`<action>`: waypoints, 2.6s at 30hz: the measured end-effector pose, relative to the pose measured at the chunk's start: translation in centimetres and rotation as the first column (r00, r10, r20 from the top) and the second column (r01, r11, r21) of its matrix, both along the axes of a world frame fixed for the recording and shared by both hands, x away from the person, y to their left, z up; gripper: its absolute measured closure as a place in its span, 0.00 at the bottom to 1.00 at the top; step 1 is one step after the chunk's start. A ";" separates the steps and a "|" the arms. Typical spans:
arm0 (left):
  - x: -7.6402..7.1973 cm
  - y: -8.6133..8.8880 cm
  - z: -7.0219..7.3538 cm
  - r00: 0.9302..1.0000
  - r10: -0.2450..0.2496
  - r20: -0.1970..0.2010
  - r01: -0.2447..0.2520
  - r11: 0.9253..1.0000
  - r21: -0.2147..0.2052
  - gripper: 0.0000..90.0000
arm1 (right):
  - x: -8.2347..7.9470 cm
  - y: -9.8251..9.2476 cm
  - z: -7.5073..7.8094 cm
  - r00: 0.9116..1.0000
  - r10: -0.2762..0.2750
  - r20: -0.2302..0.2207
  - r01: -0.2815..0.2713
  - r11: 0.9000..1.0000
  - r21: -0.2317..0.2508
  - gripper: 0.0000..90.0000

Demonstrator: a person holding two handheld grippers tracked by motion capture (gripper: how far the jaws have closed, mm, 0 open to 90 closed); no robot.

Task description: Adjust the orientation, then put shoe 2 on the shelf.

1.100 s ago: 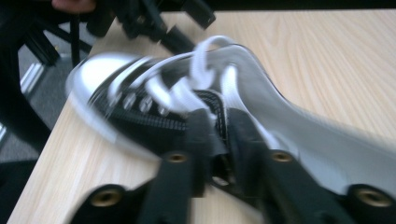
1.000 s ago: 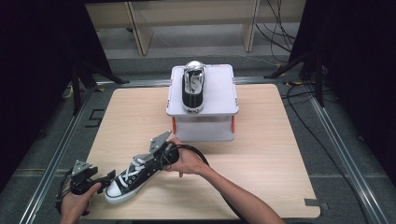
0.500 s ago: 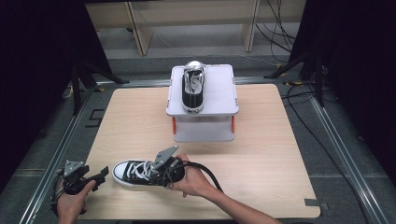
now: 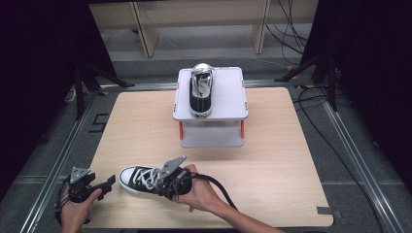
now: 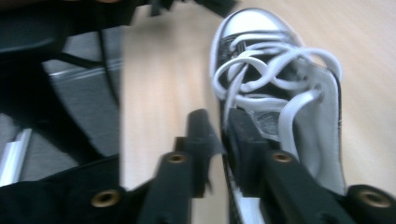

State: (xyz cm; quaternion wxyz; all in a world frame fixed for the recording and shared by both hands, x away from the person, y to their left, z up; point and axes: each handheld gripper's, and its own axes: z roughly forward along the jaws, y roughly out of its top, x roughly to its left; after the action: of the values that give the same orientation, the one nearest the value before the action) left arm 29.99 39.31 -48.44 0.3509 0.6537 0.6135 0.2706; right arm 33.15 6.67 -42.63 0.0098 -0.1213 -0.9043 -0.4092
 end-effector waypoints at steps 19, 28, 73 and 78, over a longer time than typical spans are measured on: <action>0.1 0.0 -0.2 0.999 -0.006 -0.032 0.006 1.000 0.006 0.22 | 3.6 -2.7 0.6 0.991 -0.133 0.028 0.132 0.991 0.006 0.68; 0.1 -0.1 -0.3 0.999 -0.010 -0.036 0.010 1.000 0.005 0.22 | 4.7 -0.4 -0.4 0.996 -0.080 0.026 0.081 0.996 -0.035 0.71; 0.2 -0.2 -0.2 0.999 -0.038 -0.025 0.038 0.999 -0.002 0.22 | 6.2 -2.1 2.5 0.995 -0.015 -0.094 -0.002 0.984 -0.179 0.98; 0.2 -0.3 -0.2 0.999 -0.037 -0.030 0.037 0.999 0.002 0.22 | 5.8 -4.9 4.2 0.995 -0.045 -0.085 0.030 0.984 -0.176 0.98</action>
State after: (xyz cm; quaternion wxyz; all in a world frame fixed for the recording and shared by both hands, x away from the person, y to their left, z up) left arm 30.17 39.04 -48.64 0.3460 0.6693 0.6061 0.2550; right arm 38.92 1.77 -38.44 0.0317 -0.1567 -0.9329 -0.3225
